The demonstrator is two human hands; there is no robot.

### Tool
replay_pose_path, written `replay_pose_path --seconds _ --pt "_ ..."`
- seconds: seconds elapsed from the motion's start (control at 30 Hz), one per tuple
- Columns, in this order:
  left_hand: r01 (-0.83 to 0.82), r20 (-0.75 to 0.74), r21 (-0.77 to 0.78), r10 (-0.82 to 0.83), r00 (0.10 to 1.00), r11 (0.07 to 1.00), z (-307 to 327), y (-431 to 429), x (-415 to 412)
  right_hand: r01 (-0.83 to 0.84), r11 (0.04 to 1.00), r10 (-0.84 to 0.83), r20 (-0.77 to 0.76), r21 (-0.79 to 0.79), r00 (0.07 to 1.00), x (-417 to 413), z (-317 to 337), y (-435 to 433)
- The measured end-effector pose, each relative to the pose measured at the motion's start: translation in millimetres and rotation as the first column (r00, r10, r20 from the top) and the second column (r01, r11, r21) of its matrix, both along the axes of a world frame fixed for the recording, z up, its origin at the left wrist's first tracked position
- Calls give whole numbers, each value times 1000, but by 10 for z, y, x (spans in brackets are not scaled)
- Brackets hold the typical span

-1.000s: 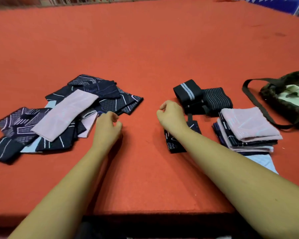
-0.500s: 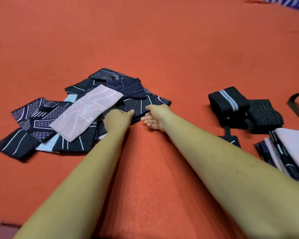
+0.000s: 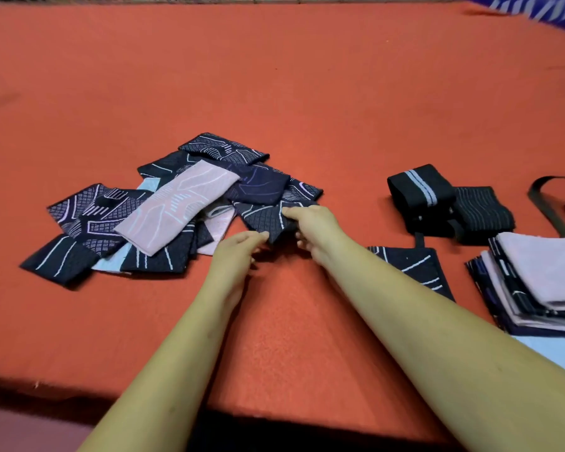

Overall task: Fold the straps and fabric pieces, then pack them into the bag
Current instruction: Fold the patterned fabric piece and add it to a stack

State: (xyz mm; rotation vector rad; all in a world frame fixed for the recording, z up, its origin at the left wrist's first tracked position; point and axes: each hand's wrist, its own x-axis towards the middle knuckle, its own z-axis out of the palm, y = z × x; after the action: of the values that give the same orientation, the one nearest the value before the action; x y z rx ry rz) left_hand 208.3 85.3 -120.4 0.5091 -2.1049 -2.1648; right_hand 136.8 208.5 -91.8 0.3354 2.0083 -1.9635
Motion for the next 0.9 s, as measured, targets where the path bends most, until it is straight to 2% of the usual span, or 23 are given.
replay_pose_path --seconds 0.07,0.13,0.2,0.33,0.5,0.57,0.63,0.67,0.7,0.77,0.83,0.9 --pt "3 -1 222 -2 1000 975 0 79 168 -16 1000 16 -38 -6 999 283 52 144" --pt "43 13 517 -58 998 855 28 166 311 -48 996 44 -48 -74 998 561 93 309" --pt "12 78 670 -87 993 742 91 251 441 -83 987 78 -45 -139 996 804 134 457" --pt "-72 124 783 -42 991 617 154 368 641 -168 963 171 -5 -210 985 1181 206 748" --pt "-129 90 874 106 990 468 128 452 839 -96 993 91 -67 -67 994 1425 149 1051" --pt "-105 53 893 129 990 437 128 506 953 -38 980 33 -31 -196 999 1494 118 1063" --pt "-78 15 894 144 989 440 145 563 1067 76 925 -55 65 -373 996 1550 86 1028" --pt "-72 4 889 150 989 452 140 578 1114 133 901 -109 82 -412 991 1562 55 1016" --pt "-69 -4 883 155 988 464 122 581 1147 167 909 -160 52 -383 986 1571 11 1017" --pt "-92 1 864 181 984 496 59 559 1201 203 956 -227 -97 -213 969 1573 -88 1038" --pt "-119 2 835 214 977 537 -50 510 1235 218 975 -222 -223 -43 949 1568 -155 1066" --pt "-138 -22 746 232 973 652 -136 453 1261 230 970 -202 -265 77 943 1555 -211 1104"
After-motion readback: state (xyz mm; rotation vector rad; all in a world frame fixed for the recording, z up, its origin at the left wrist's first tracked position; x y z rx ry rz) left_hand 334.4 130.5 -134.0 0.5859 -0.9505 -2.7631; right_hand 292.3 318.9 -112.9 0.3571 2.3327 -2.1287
